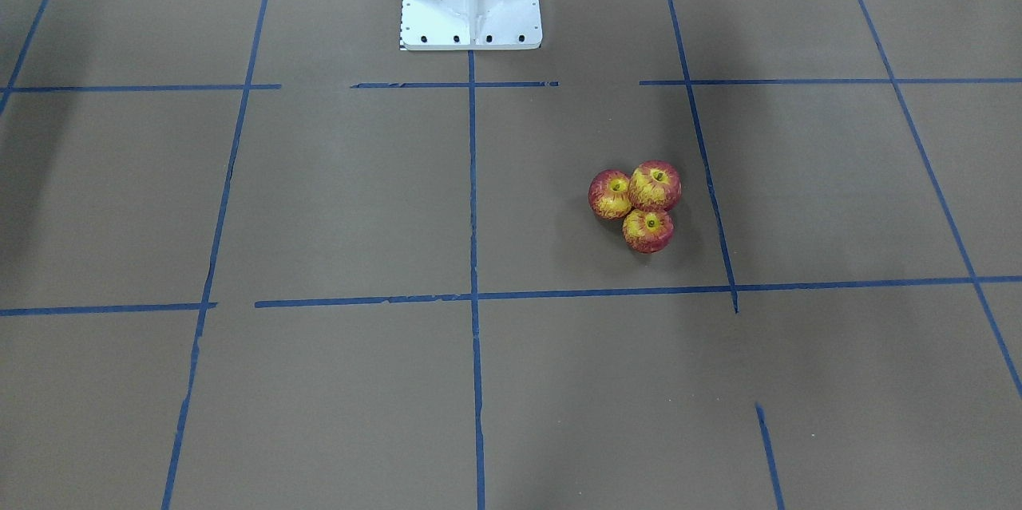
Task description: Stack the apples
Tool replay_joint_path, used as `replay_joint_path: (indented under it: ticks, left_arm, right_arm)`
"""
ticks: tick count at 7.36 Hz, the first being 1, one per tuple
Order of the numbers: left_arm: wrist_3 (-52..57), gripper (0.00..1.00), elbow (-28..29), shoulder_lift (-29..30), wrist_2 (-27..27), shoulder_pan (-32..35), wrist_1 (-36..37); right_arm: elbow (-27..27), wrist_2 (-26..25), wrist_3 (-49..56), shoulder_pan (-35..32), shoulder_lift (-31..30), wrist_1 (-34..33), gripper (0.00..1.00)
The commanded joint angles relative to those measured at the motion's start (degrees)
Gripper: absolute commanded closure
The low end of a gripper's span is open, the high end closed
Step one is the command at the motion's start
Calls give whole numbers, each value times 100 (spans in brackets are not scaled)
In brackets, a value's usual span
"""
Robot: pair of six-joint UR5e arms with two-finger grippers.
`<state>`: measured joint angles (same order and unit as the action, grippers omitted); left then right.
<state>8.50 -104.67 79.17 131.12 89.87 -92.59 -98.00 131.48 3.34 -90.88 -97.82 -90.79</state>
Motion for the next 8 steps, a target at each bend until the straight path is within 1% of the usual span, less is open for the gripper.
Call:
replay_joint_path:
  ticks: [1,2,4,8]
  left_arm:
    - [65,0,208,-69,72,373,4]
    - [82,0,157,-112,72,382,-31]
    - [100,0,87,-17,80,382,-66]
    - [91,0,78,89,89,382,-66]
  right_arm:
    - [0,0,0,0,0,0,0]
    - [0,0,0,0,0,0,0]
    - [0,0,0,0,0,0,0]
    - [0,0,0,0,0,0,0]
